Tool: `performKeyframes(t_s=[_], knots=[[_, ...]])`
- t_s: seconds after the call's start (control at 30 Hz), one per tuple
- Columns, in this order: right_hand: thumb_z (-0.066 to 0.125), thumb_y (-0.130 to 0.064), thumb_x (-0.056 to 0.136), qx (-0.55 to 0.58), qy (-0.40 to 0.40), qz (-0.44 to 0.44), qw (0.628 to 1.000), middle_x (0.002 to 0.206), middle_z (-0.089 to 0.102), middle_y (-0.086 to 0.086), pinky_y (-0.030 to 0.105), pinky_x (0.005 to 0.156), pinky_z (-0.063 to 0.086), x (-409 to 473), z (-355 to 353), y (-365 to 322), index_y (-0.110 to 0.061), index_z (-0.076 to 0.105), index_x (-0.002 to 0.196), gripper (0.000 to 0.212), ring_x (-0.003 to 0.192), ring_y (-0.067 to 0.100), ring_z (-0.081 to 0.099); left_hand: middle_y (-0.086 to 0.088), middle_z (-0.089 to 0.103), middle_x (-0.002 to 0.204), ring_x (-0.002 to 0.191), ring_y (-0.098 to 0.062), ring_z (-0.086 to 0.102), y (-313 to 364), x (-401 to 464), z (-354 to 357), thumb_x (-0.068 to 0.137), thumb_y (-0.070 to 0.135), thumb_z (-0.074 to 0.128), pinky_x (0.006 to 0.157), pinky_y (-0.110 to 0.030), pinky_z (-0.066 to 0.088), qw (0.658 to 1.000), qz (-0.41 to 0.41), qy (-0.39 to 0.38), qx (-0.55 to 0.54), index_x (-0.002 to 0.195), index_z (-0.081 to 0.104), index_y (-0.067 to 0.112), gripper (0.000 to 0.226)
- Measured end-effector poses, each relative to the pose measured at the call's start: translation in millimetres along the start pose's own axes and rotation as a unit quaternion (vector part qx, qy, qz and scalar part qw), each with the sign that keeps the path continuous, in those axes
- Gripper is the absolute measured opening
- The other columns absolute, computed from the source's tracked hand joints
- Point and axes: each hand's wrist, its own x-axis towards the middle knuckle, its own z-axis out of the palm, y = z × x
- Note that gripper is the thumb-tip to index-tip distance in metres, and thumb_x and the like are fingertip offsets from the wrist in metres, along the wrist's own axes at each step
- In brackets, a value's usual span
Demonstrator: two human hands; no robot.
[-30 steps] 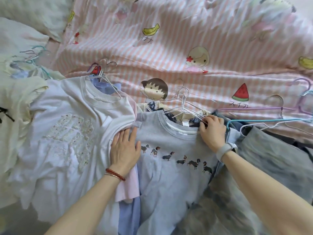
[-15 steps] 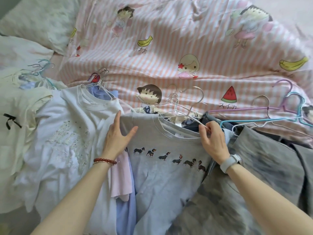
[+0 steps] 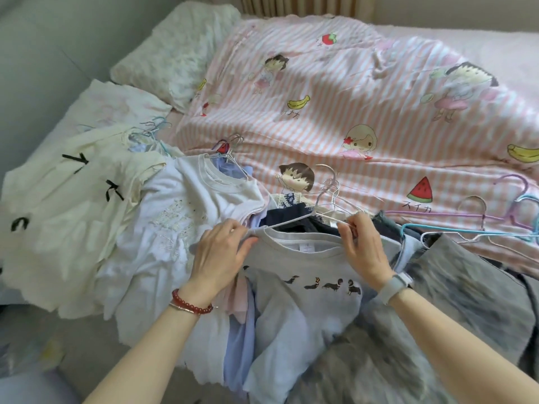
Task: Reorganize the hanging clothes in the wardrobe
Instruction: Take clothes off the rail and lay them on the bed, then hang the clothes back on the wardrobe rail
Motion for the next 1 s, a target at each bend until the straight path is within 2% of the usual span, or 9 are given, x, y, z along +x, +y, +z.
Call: performKeyframes(t_s=[0.13,0.27,0.37,0.43,0.5,0.57,0.67,0.8,1.0], knots=[[0.053,-0.008,0.089,-0.008,-0.053,-0.089,0.995,0.066,0.029,-0.009,0.021,0.055,0.023,-0.3,20.0,-52.9,-0.013,0.038,0.073,0.023,0.059,0.010,0.026,-0.001,0.057,0.082,0.085,-0.029,0.057,-18.9,-71.8,-27.6,0.094,0.032,0.048,0.065,-0.033,0.037,0.992,-0.117,-0.008,-0.045,0.107,0.059,0.018,0.022],[0.054,-0.015,0.089,-0.019,-0.110,-0.194,0.975,0.071,0.038,0.001,0.021,0.058,0.023,-16.7,49.3,-126.9,-0.005,0.046,0.073,0.021,0.062,0.014,0.031,0.001,0.059,0.070,0.070,-0.027,0.055,-32.4,-161.8,-48.3,0.096,0.029,0.042,0.054,-0.032,0.028,0.966,-0.244,0.009,-0.082,0.088,0.054,0.018,0.018],[0.059,-0.014,0.087,-0.021,-0.164,-0.272,0.948,0.073,0.049,0.010,0.026,0.058,0.031,-49.2,80.3,-189.4,-0.002,0.051,0.074,0.019,0.063,0.018,0.040,0.010,0.043,0.051,0.055,-0.020,0.045,-43.2,-238.3,-67.5,0.095,0.023,0.046,0.050,-0.032,0.026,0.929,-0.342,0.075,-0.121,0.065,0.039,0.027,0.030],[0.061,-0.016,0.086,-0.026,-0.199,-0.319,0.926,0.075,0.053,0.012,0.029,0.055,0.034,-83.4,101.3,-223.1,0.000,0.053,0.076,0.020,0.062,0.022,0.046,0.014,0.051,0.062,0.065,-0.022,0.051,-47.5,-291.3,-76.6,0.095,0.022,0.045,0.054,-0.031,0.027,0.907,-0.384,0.098,-0.141,0.079,0.050,0.027,0.018],[0.062,-0.018,0.085,-0.024,-0.230,-0.352,0.907,0.075,0.054,0.011,0.034,0.049,0.038,-122.8,117.8,-251.3,0.000,0.055,0.077,0.021,0.060,0.026,0.050,0.016,0.058,0.083,0.079,-0.008,0.054,-42.8,-346.3,-81.9,0.095,0.024,0.047,0.062,-0.021,0.032,0.880,-0.424,0.111,-0.183,0.113,0.056,0.023,0.020],[0.064,-0.017,0.083,-0.014,-0.253,-0.384,0.888,0.073,0.055,0.010,0.035,0.043,0.039,-160.6,128.5,-276.4,0.000,0.055,0.076,0.021,0.056,0.027,0.051,0.025,0.056,0.070,0.068,0.008,0.049,-30.7,-399.1,-82.5,0.092,0.032,0.052,0.060,-0.013,0.034,0.856,-0.446,0.149,-0.216,0.109,0.058,0.028,0.018],[0.068,-0.015,0.080,0.011,-0.308,-0.449,0.839,0.071,0.055,0.009,0.032,0.042,0.040,-214.8,135.6,-311.8,-0.001,0.056,0.074,0.019,0.052,0.023,0.050,0.014,0.049,0.052,0.059,-0.012,0.046,-6.6,-471.4,-86.2,0.091,0.040,0.049,0.053,-0.028,0.034,0.825,-0.498,0.216,-0.159,0.080,0.053,0.032,0.014],[0.052,-0.025,0.086,0.002,-0.401,-0.536,0.743,0.075,0.057,0.008,0.032,0.051,0.046,-279.3,145.6,-342.2,-0.004,0.060,0.080,0.023,0.060,0.024,0.056,-0.009,0.041,0.051,0.048,-0.022,0.039,26.2,-562.0,-97.3,0.083,0.051,0.037,0.049,-0.037,0.034,0.788,-0.533,0.296,-0.088,0.083,0.046,0.028,0.024],[0.052,-0.022,0.091,-0.015,-0.482,-0.603,0.635,0.096,0.064,0.011,0.034,0.076,0.044,-365.5,172.9,-370.7,-0.008,0.062,0.104,0.021,0.090,0.030,0.060,-0.008,0.045,0.047,0.047,-0.023,0.043,90.4,-689.6,-131.4,0.086,0.040,0.042,0.052,-0.035,0.037,0.690,-0.612,0.385,0.019,0.065,0.058,0.006,0.043]])
